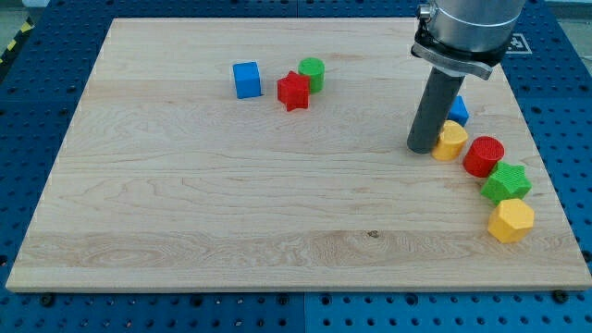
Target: Push the yellow heart above the red circle
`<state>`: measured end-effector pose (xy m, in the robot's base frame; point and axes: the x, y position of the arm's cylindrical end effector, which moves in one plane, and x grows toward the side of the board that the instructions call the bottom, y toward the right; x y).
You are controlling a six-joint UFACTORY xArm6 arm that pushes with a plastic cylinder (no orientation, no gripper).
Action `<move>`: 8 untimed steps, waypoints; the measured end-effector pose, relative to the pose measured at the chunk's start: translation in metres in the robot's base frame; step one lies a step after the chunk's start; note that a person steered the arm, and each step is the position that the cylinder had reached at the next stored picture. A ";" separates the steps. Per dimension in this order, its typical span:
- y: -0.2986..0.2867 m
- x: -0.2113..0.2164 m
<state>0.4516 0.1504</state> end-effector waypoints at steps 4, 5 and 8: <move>0.025 0.038; 0.025 0.030; 0.029 0.008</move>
<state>0.4593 0.1792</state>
